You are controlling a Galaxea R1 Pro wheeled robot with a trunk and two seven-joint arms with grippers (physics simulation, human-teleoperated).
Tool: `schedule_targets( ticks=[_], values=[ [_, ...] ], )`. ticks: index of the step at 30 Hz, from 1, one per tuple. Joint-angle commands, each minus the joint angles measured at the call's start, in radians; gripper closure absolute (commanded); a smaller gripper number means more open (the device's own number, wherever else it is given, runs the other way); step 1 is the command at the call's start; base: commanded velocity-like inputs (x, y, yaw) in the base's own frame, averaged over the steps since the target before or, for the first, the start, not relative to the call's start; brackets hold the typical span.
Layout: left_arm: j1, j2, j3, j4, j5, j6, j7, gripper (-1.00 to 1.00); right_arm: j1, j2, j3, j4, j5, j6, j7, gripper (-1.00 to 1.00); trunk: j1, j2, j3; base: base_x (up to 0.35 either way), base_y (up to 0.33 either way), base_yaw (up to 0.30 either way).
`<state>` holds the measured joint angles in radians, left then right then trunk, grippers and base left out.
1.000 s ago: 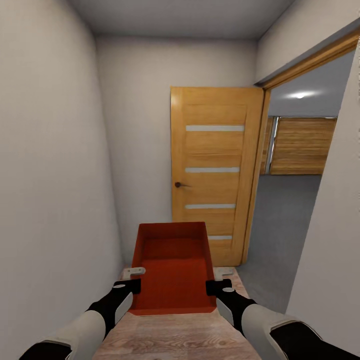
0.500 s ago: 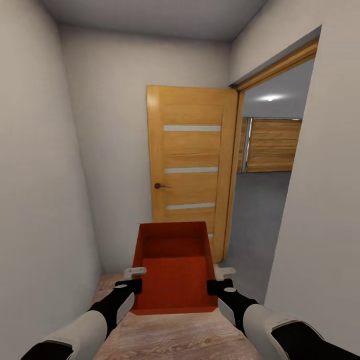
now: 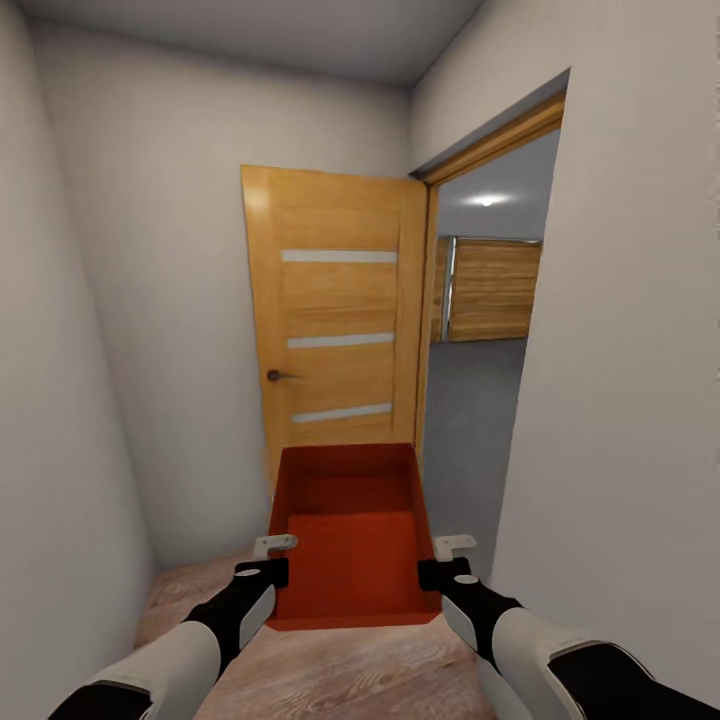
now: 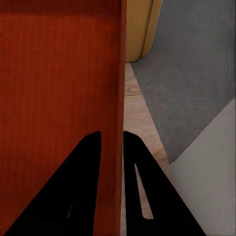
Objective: Move the two storage containers from the living room to the garage. In the garage, place one container on the floor and stack the other container on top of it (either order is fine).
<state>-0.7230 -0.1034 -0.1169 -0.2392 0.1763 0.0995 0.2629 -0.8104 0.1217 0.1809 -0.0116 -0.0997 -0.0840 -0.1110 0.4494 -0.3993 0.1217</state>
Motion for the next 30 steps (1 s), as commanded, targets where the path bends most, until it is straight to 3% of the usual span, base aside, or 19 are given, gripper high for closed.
schedule_targets(
  ticks=[1,9,19,30],
  values=[
    [0.001,0.03,0.009,0.0,0.006,0.008,0.064,1.0,-0.001,0.0,-0.02,-0.002,-0.008,-0.005,-0.047,1.0,0.001,-0.001,0.0,0.208,0.187,-0.283],
    [0.001,0.03,0.008,0.0,0.006,0.008,0.064,1.0,-0.001,0.0,-0.02,-0.002,-0.008,-0.005,-0.046,1.0,0.001,-0.001,0.0,0.215,0.19,-0.283],
    [0.001,0.03,0.008,0.0,0.006,0.007,0.064,1.0,-0.001,-0.001,-0.02,-0.002,-0.008,-0.005,-0.046,1.0,0.001,-0.001,0.0,0.015,0.012,-0.268],
    [0.001,0.03,0.008,0.0,0.006,0.008,0.064,1.0,-0.001,-0.001,-0.02,-0.002,-0.008,-0.005,-0.046,1.0,0.001,-0.001,0.0,0.159,0.198,-0.018]
  ],
)
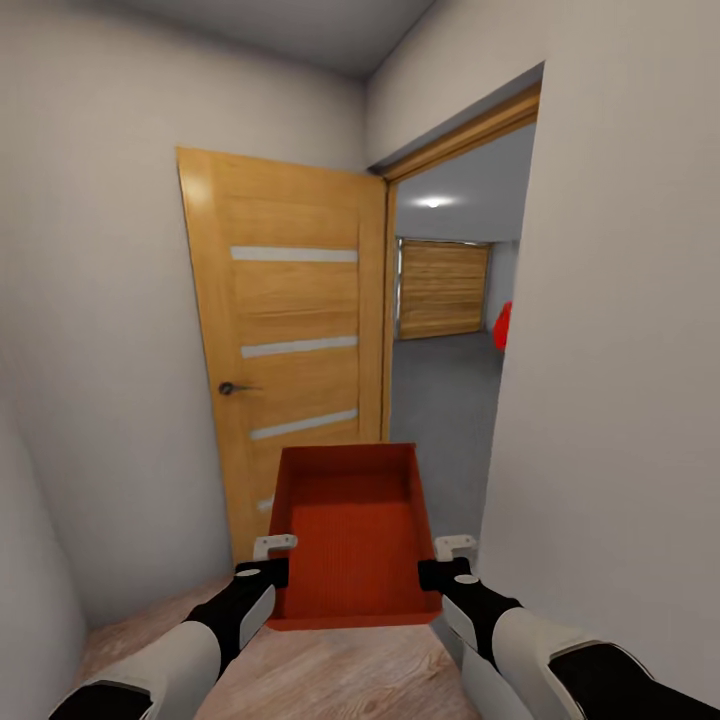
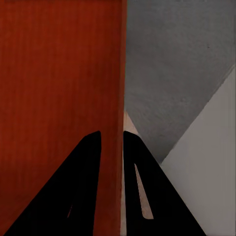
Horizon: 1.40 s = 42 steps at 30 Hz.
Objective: Move the two storage containers from the living room to the garage. In the garage, place one container on the floor and stack the other container on top of it (either order is fine).
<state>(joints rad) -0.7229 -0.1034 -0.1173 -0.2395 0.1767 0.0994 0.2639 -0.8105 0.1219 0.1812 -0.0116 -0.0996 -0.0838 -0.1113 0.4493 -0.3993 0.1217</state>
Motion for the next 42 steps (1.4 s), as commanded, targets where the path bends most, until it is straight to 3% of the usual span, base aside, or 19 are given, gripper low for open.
schedule_targets(
  ticks=[1,20,42],
  values=[
    [0.0,0.03,0.008,0.0,0.006,0.007,0.063,1.0,-0.001,-0.001,-0.02,-0.002,-0.008,-0.005,-0.045,1.0,0.001,-0.001,0.0,0.197,0.26,0.0],
    [0.0,0.03,0.009,0.0,0.006,0.007,0.063,1.0,-0.001,0.0,-0.021,-0.002,-0.008,-0.006,-0.047,1.0,0.001,-0.001,0.0,0.209,0.255,-0.006],
    [0.0,0.041,0.008,0.0,0.006,0.005,0.063,1.0,-0.001,0.002,-0.022,-0.002,-0.008,-0.005,-0.074,1.0,0.001,-0.001,0.0,0.299,0.168,-0.244]
  ],
)
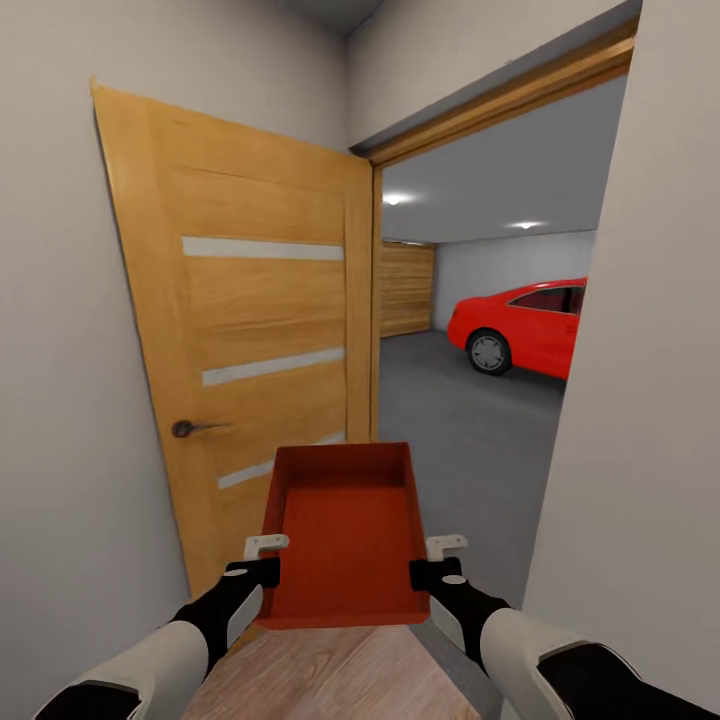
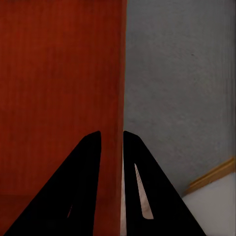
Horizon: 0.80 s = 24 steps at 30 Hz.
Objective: Move the two storage containers from the living room to the garage. In the garage, place one container on the floor and stack the other container on top of it (either order is fine).
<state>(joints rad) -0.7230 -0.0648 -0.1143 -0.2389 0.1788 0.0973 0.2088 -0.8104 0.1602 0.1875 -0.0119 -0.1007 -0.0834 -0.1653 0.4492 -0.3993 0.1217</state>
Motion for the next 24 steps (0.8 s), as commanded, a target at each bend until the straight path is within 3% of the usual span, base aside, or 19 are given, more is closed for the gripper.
schedule_targets(
  ticks=[1,16,24],
  values=[
    [0.001,0.002,0.005,0.0,0.004,0.008,0.118,1.0,-0.001,-0.036,-0.028,-0.002,-0.007,-0.006,-0.02,1.0,0.001,-0.001,0.0,0.307,0.127,-0.249],
    [0.001,0.001,0.005,0.0,0.003,0.009,0.118,1.0,-0.001,-0.034,-0.028,-0.002,-0.007,-0.006,-0.02,1.0,0.001,-0.001,0.0,0.272,0.047,-0.249],
    [0.001,0.0,0.005,0.0,0.002,0.009,0.118,1.0,-0.001,-0.034,-0.028,-0.002,-0.007,-0.006,-0.02,1.0,0.001,-0.001,0.0,0.088,0.0,-0.249]
  ],
)
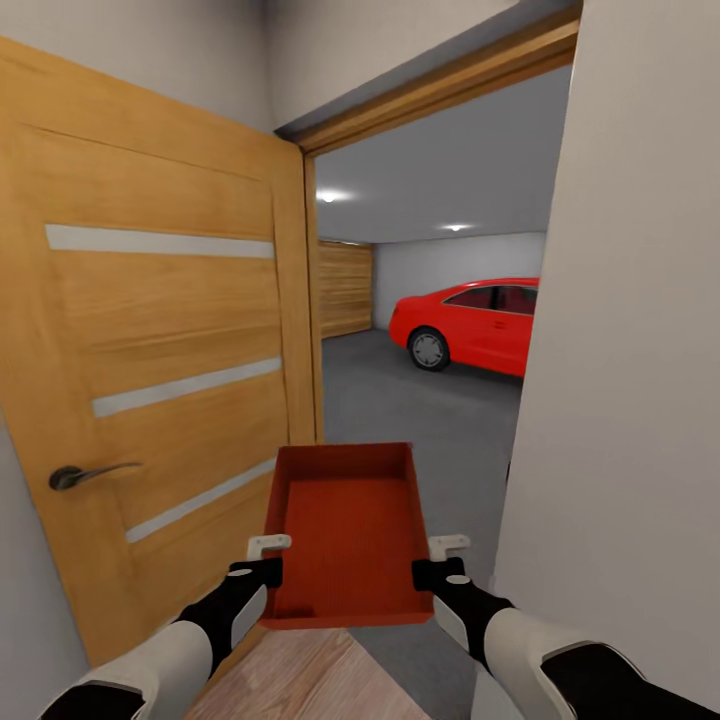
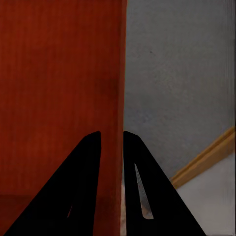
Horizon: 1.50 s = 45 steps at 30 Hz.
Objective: Move the two storage containers from the living room to the garage. In the garage, place one container on the floor and stack the other container on top of it (either order is fine).
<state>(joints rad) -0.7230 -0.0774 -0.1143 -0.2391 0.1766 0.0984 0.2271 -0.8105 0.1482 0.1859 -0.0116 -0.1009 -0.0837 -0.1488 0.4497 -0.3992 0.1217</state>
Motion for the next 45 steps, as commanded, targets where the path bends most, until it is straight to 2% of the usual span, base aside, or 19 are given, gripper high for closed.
schedule_targets(
  ticks=[1,14,25,26,32,45],
  values=[
    [0.001,0.013,0.005,0.0,0.004,0.007,0.1,1.0,-0.001,-0.022,-0.026,-0.002,-0.007,-0.005,-0.037,1.0,0.0,-0.001,0.0,0.002,0.0,-0.249],
    [0.001,0.013,0.004,0.0,0.004,0.007,0.1,1.0,-0.001,-0.022,-0.026,-0.002,-0.008,-0.005,-0.037,1.0,0.0,-0.001,0.0,0.0,0.0,-0.248],
    [0.001,0.013,0.004,0.0,0.004,0.007,0.1,1.0,-0.001,-0.022,-0.026,-0.002,-0.008,-0.005,-0.037,1.0,0.0,-0.001,0.0,0.045,0.038,-0.029],
    [0.001,-0.015,-0.005,-0.002,0.004,0.007,0.042,1.0,-0.001,-0.022,-0.001,-0.002,-0.006,-0.007,0.023,1.0,0.0,-0.001,0.0,0.0,0.0,0.0],
    [0.001,-0.001,-0.02,0.001,0.019,0.005,0.028,1.0,-0.001,-0.014,0.007,-0.001,-0.012,-0.007,0.01,1.0,0.0,-0.001,0.0,0.0,0.0,0.0],
    [0.001,-0.001,0.0,0.0,0.011,0.004,0.019,1.0,-0.001,-0.014,0.038,-0.001,-0.042,-0.007,0.012,1.0,0.0,-0.001,0.0,0.0,0.0,0.0]
  ],
)
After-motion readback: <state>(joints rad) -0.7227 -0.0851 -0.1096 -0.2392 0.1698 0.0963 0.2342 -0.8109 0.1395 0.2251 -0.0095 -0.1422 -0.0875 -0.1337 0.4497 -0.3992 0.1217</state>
